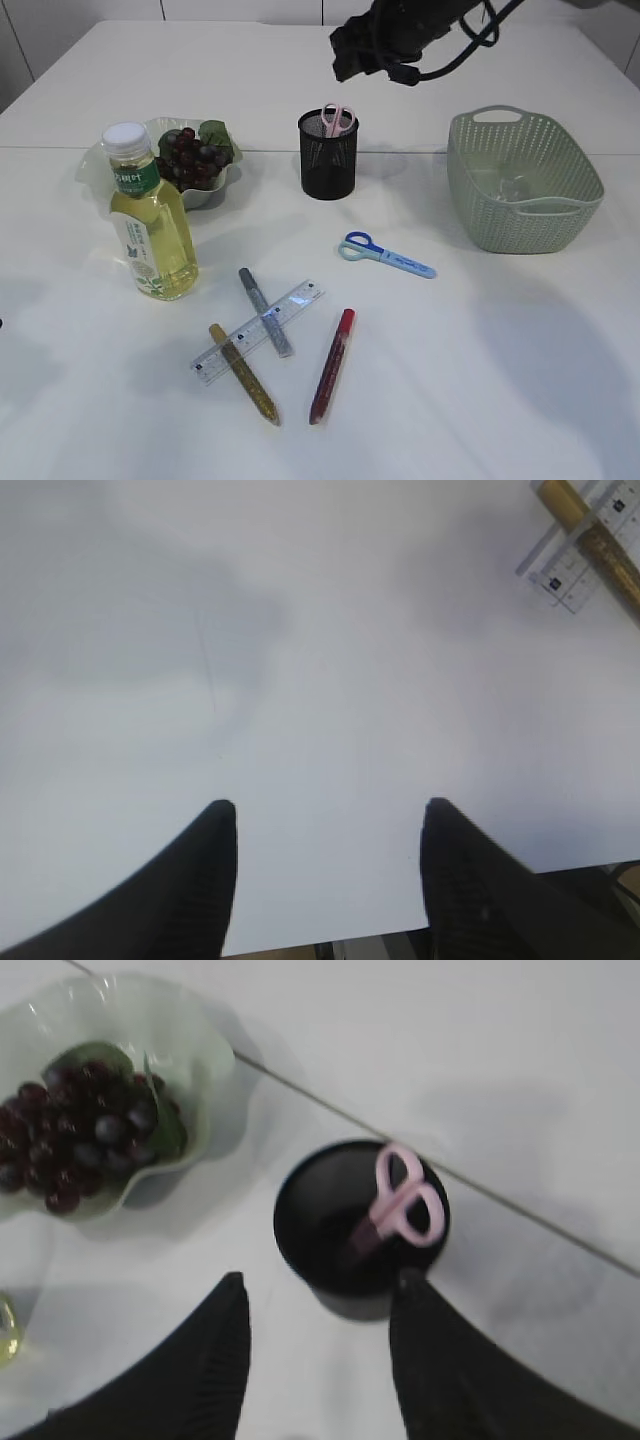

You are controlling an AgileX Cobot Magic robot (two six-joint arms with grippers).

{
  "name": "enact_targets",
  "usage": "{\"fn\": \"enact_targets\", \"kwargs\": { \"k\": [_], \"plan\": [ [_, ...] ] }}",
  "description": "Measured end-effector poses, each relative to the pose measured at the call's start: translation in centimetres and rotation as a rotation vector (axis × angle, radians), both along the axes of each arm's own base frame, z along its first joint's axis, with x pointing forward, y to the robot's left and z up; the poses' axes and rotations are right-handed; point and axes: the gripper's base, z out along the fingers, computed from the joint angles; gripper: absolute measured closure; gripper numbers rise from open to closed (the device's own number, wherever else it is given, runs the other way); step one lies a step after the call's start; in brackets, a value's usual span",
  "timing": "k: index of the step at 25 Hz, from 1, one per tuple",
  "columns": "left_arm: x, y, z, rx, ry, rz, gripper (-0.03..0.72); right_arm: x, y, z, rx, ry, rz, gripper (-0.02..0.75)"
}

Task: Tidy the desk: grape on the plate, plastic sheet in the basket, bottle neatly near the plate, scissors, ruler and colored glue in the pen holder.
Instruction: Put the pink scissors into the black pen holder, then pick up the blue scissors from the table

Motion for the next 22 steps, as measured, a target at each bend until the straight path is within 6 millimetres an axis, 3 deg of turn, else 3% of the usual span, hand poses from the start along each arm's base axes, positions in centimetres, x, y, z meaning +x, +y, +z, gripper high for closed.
{"fn": "enact_targets", "kwargs": {
  "k": [3, 7, 15, 22],
  "plan": [
    [0.0, 0.0, 0.0, 0.000, 0.000, 0.000, 0.263, -1.2, -0.7, 0.8, -0.056, 0.093, -0.031, 0.374],
    [0.0, 0.0, 0.0, 0.000, 0.001, 0.000, 0.263, -2.2, -1.2, 0.3, -0.129, 0.212, -0.009, 0.379],
    [0.0, 0.0, 0.0, 0.000, 0.002, 0.000, 0.263, -3.4, -1.9, -3.2, -0.353, 0.282, 0.238, 0.379],
    [0.0, 0.0, 0.0, 0.000, 0.002, 0.000, 0.264, -3.0, -1.6, -5.2, -0.399, 0.275, 0.325, 0.379]
  ]
}}
